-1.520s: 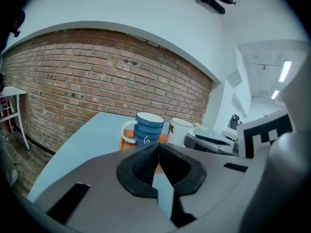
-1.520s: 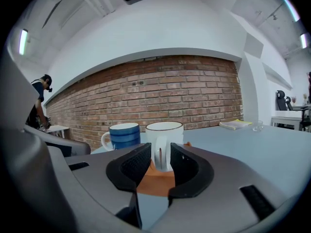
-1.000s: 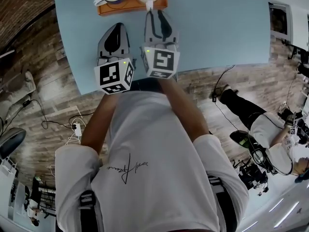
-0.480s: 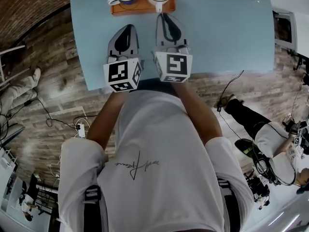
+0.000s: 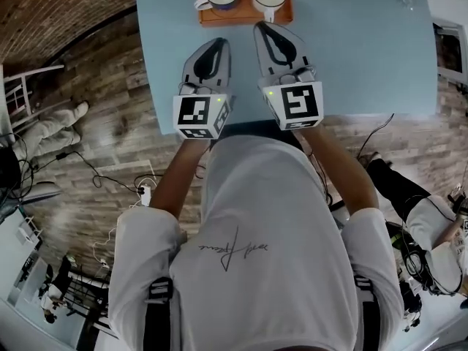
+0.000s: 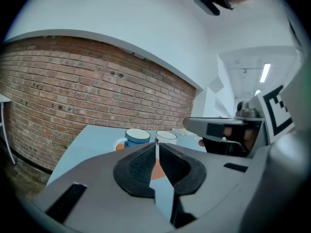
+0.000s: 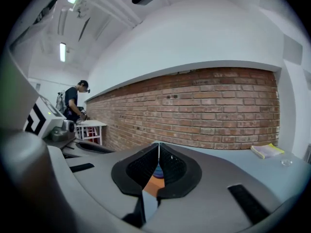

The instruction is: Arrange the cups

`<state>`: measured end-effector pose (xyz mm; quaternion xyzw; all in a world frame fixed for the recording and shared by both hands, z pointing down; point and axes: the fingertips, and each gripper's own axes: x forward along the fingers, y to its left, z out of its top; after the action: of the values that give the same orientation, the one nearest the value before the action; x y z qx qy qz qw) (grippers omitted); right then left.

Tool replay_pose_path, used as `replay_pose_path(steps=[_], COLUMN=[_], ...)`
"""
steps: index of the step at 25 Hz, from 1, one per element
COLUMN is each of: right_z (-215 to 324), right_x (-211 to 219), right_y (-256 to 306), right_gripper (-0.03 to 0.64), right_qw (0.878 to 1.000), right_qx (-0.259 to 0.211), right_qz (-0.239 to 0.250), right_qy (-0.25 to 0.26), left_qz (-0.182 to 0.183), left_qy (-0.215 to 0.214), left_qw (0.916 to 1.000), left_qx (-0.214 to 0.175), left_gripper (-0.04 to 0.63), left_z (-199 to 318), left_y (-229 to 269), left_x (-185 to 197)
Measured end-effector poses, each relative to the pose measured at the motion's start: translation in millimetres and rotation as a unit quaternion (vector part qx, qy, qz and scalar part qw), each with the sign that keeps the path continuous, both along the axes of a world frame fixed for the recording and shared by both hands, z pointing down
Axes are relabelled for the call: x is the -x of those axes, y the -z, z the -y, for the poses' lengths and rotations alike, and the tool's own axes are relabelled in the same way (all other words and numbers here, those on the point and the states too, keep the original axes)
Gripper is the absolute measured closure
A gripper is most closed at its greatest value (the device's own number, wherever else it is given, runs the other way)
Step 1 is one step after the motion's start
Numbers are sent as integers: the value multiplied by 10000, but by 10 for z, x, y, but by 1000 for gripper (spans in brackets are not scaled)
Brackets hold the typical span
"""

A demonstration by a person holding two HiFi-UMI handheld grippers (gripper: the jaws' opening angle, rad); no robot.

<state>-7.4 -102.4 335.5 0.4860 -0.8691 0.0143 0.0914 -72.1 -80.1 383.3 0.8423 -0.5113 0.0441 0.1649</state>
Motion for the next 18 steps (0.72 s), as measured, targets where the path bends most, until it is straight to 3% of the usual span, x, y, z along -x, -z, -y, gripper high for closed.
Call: replay_pose_path(steps=[10, 15, 18], right_z=[-298, -365, -352], right_x=[325, 364, 410], right_y=[61, 49, 45], right_gripper=[592, 592, 592], right_qw=[9962, 9942, 9935], right_qx=[76, 320, 387], right_qz=[-75, 48, 49], right_qy=[863, 1027, 1067], left_qz=[-35, -116, 72], left_qy=[-462, -572, -752], left_qw=[9987, 9978, 9963], left_qx=[-194, -302, -413], left_gripper=[584, 584, 583], left_z=[254, 376, 457], left_y=[-17, -23, -50], left_x=[279, 382, 388])
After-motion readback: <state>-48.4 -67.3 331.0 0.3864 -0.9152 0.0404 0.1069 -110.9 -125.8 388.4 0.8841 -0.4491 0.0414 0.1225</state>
